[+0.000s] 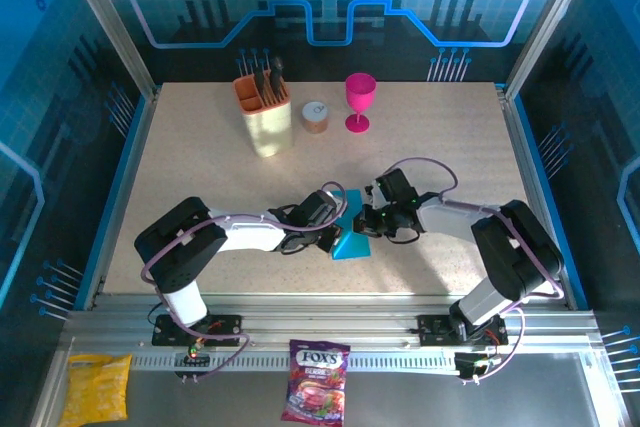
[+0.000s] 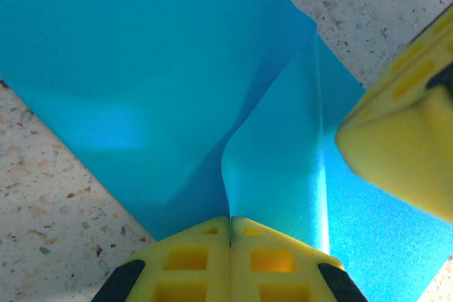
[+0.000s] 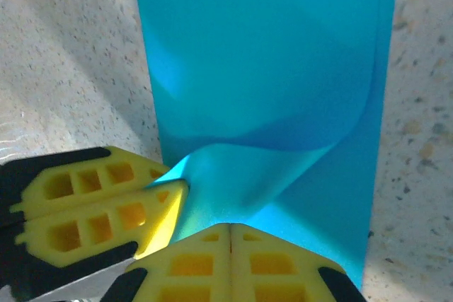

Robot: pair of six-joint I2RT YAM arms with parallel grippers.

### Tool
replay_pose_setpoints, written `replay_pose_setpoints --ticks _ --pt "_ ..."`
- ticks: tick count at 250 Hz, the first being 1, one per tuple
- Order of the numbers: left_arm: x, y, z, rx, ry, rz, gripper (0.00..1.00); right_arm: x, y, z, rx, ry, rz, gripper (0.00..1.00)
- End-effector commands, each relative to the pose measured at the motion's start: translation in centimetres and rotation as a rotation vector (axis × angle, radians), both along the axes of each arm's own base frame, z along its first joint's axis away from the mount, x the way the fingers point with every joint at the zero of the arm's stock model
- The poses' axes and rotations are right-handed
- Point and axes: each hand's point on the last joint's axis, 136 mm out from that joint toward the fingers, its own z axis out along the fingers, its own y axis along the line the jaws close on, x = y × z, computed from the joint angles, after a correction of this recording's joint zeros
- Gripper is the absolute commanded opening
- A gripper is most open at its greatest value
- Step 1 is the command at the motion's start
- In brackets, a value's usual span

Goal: Fold a paper plane with a square sheet of paper (pick it up from the middle)
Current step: Fold the triangle a second time at the center of the table.

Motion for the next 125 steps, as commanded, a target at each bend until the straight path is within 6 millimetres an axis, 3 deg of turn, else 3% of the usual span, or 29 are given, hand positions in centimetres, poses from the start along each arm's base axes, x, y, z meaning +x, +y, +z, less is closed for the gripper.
replay_pose_setpoints --ticks 1,56,125 --pt "-0.2 0.6 -1.1 0.035 0.033 0.002 0.00 0.4 0.8 1.0 0.024 -0.040 -0.020 0.00" --pt "-0.2 0.6 -1.1 0.038 0.034 0.001 0.00 0.6 1.7 1.1 0.022 -0.049 -0.011 0.00" --pt "-0.2 0.5 -1.1 0.036 0.034 -0.003 0.00 1.0 0.8 -1.4 -0.027 -0.011 -0.040 0.00"
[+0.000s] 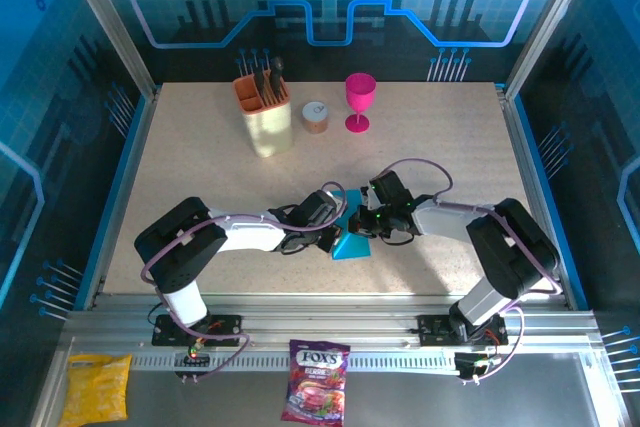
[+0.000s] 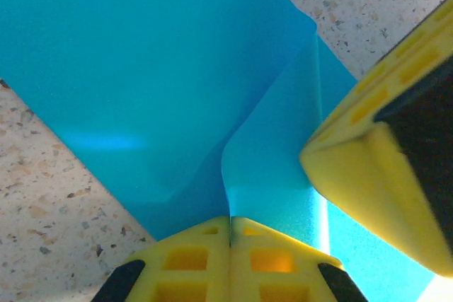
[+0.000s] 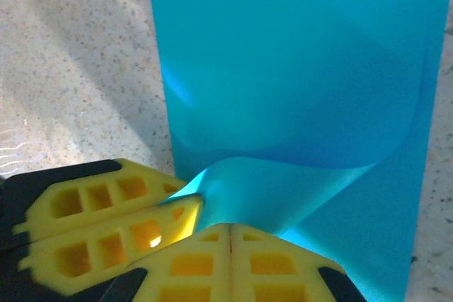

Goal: Fold a paper plane with a square sheet of paper (pick it up from the middle)
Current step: Fold the triangle a second time at the center of the table.

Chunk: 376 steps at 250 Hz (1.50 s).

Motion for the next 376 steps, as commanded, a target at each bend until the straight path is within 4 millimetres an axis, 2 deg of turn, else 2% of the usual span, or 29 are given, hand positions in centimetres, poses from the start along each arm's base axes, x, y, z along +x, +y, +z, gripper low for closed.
replay_pose_setpoints --ticks 1,36,86,120,158,182,200,216,251,279,376 --pt "-0.2 0.4 -1.1 0.035 0.034 -0.003 0.00 0.6 -0.3 -1.0 -0.023 0.010 -0.025 0.00" --pt "-0.1 0.3 -1.1 0.034 0.034 -0.005 0.00 0.2 -1.1 -2.2 -0.037 0.042 -0.044 0.00" --pt "0.0 0.2 -0.9 0.035 0.030 -0.007 0.00 -0.3 -1.6 -2.5 -0.037 0.047 -0.056 0.00" --pt "0.7 0.0 0.9 0.009 0.001 0.012 0.00 -0.6 -1.8 -2.7 -0.044 0.056 -0.061 0.00" --pt "1.4 -0.6 5.6 -0.098 -0.050 0.036 0.27 -1.0 -2.0 -3.2 -0.054 0.071 -0.063 0.00" --pt "0.9 -1.1 7.3 -0.158 -0.044 0.028 0.32 -1.1 -2.1 -3.4 -0.055 0.080 -0.067 0.00" --pt "0.1 -1.5 7.6 -0.188 -0.024 0.008 0.32 -1.3 -2.1 -3.5 -0.058 0.081 -0.068 0.00" --pt "-0.8 -1.8 7.6 -0.202 -0.011 -0.013 0.27 -1.4 -2.2 -3.6 -0.060 0.085 -0.071 0.00" --pt "-2.8 -2.8 6.5 -0.218 0.033 -0.068 0.08 -1.5 -2.3 -3.8 -0.065 0.089 -0.074 0.00" --pt "-3.9 -3.8 5.5 -0.214 0.057 -0.108 0.01 -1.6 -2.4 -3.9 -0.066 0.090 -0.077 0.00" --pt "-3.1 -4.4 3.0 -0.152 0.053 -0.113 0.00 -1.6 -2.3 -3.8 -0.066 0.090 -0.076 0.00"
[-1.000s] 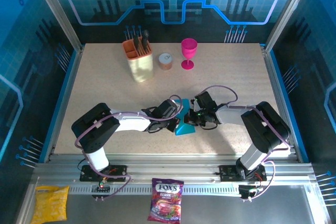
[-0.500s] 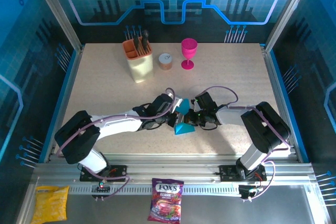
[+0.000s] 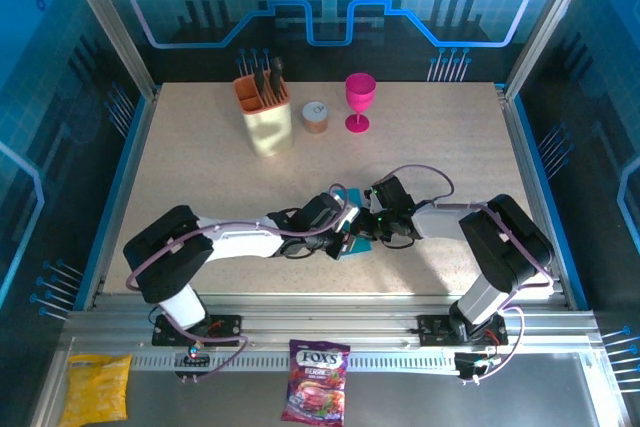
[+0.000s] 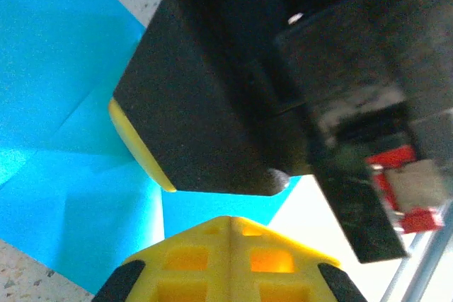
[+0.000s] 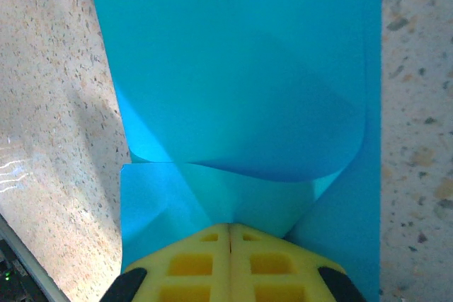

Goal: Fold a paper plane with a square sheet of paper (pick it up from the middle)
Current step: Fold the triangle a second time at the center of the table.

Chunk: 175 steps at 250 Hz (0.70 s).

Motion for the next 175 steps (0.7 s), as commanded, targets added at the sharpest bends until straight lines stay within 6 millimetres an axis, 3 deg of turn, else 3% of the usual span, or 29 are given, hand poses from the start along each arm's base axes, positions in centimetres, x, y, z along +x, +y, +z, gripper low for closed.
replay_pose_setpoints --ticks 1,58,175 --pt "0.6 -0.6 -0.3 0.006 -0.021 -0.011 0.00 -1.8 -1.8 -2.2 -0.079 0.083 -0.026 0.00" --pt "0.6 0.5 -2.5 0.064 -0.010 0.010 0.00 -1.8 -1.8 -2.2 -0.082 0.082 -0.027 0.00" --pt "-2.4 3.6 -5.5 0.093 0.079 0.064 0.00 -2.0 -2.3 -2.5 -0.104 0.094 -0.039 0.00"
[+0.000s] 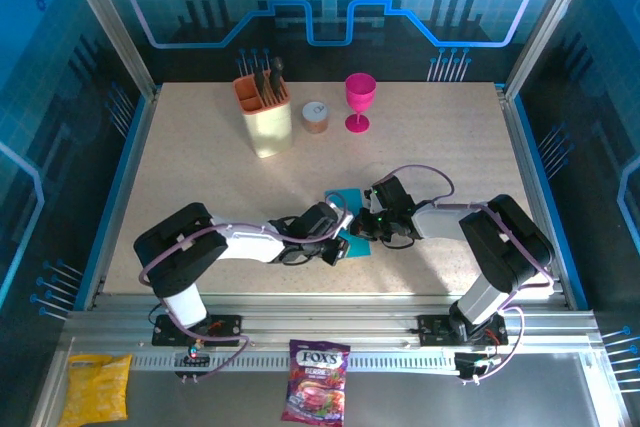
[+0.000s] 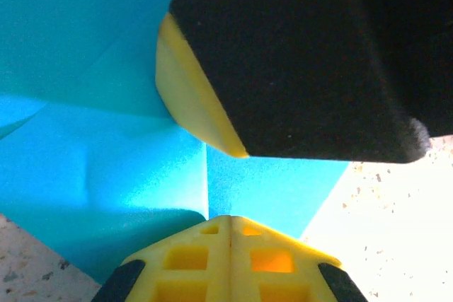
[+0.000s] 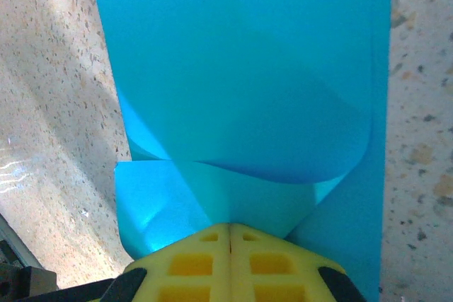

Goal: Fold a paper plane with a square sheet of paper (pick it up from the middle)
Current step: Fold the triangle a second time at the center of the table.

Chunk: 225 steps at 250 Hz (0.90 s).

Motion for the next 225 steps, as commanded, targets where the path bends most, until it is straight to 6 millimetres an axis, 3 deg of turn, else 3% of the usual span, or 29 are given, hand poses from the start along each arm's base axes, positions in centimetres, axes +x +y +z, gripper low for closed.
replay_pose_setpoints --ticks 1,104,127,148,191,225 --pt "-2.1 2.3 -2.2 0.068 0.076 0.026 0.00 -2.0 -2.2 -2.5 -0.103 0.091 -0.035 0.00" --pt "-7.3 5.5 -4.1 0.083 0.155 0.094 0.00 -2.0 -2.5 -2.7 -0.119 0.098 -0.044 0.00" --pt "-7.8 6.2 -3.9 0.078 0.157 0.114 0.00 -1.9 -2.4 -2.7 -0.117 0.095 -0.041 0.00" --pt "-7.1 5.8 -2.1 0.051 0.121 0.115 0.00 -2.0 -2.4 -2.7 -0.116 0.096 -0.037 0.00" --pt "-3.9 3.0 2.8 -0.005 0.000 0.086 0.00 -2.1 -2.4 -2.9 -0.115 0.101 -0.034 0.00" --pt "-1.3 1.0 4.0 -0.029 -0.031 0.060 0.00 -2.2 -2.4 -2.9 -0.113 0.103 -0.032 0.00"
